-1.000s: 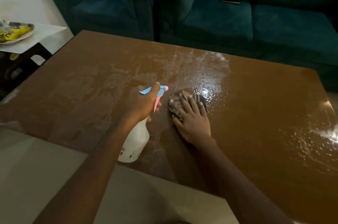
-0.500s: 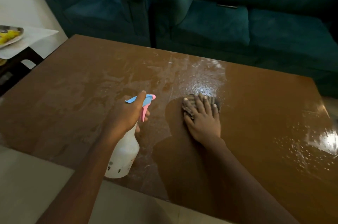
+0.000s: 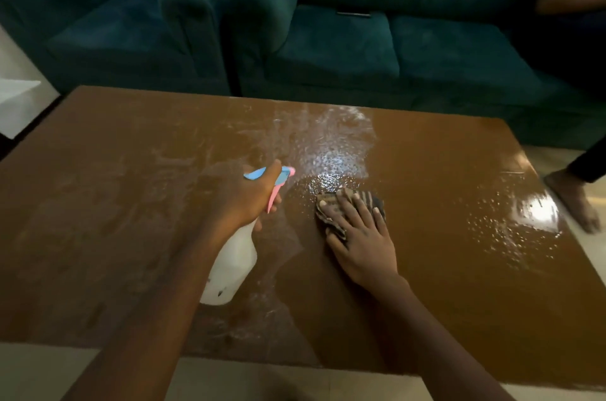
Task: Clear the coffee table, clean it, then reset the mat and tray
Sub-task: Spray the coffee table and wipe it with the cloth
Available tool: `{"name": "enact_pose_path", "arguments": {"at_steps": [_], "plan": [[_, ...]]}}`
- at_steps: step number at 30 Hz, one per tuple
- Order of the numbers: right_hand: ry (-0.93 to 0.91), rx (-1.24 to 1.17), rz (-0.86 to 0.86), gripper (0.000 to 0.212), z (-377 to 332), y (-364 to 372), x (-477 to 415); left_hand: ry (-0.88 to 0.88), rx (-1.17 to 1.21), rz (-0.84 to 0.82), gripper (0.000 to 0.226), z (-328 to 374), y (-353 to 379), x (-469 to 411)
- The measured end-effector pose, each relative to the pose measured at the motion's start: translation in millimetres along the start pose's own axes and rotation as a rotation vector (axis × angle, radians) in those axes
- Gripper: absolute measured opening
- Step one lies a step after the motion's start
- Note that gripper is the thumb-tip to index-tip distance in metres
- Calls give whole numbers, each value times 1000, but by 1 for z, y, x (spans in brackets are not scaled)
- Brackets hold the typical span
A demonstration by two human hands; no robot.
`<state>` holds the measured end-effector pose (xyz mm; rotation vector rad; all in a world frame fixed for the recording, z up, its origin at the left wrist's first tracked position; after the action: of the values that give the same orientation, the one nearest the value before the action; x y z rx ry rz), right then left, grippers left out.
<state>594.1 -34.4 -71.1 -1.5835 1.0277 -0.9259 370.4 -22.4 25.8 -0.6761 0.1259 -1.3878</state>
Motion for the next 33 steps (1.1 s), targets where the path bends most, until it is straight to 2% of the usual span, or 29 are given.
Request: {"name": "enact_pose_path", "arguments": {"at_steps": [4,12,20,24,28,30,33], "plan": [[82,-2,26,61,9,0,-2,101,-105,-25,50,24,0,-18],[148,-3,-4,56,44,-10,-8,124,-186,-116,55,38,13,-53],[159,2,16,60,62,-13,-26,71,-149,-52,54,39,9,-61],[244,-16,18,51,78,-19,-56,49,-62,8,49,36,3,-62],[334,-45,-13,56,70,-21,-107,67,-17,58,48,34,-1,-60],[277,-37,-34,57,51,-20,-132,68,7,85,47,33,-1,-59],[87,-2,-46,56,13,-18,-152,66,15,107,48,32,-2,-57]]}}
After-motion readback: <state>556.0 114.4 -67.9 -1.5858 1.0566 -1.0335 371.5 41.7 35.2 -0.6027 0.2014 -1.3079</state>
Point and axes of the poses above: each hand's wrist, its own x-axis away from the middle knuckle, its own y-axis out of the palm, z = x × y, the point moved 1 cm from there along -x, towards the middle knuckle, and after that the axes turned 1 degree about -z, right-handed, at the moved point
